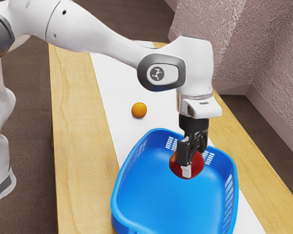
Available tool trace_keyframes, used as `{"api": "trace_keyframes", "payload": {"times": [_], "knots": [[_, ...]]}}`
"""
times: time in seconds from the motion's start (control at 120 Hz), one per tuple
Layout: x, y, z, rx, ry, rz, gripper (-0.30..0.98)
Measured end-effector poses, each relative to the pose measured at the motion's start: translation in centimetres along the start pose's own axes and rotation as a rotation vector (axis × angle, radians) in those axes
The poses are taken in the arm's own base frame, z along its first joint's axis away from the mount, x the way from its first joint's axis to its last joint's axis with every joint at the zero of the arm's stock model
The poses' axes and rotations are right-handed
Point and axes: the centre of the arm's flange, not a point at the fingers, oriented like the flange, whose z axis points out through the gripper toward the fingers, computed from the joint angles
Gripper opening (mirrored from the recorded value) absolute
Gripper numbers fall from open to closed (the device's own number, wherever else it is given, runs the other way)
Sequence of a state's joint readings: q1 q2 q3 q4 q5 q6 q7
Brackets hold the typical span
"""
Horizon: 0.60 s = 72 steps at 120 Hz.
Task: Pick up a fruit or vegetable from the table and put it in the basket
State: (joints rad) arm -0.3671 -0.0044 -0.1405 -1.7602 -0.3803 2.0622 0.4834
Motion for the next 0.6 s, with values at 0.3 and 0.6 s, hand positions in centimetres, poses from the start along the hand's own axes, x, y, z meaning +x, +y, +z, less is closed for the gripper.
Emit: {"api": "trace_keyframes", "payload": {"times": [0.3, 0.6], "knots": [[1.2, 6.6, 2.6, -0.153, 0.011, 0.017, 0.63], [0.3, 4.9, 0.1, -0.099, 0.027, 0.016, 0.68]]}}
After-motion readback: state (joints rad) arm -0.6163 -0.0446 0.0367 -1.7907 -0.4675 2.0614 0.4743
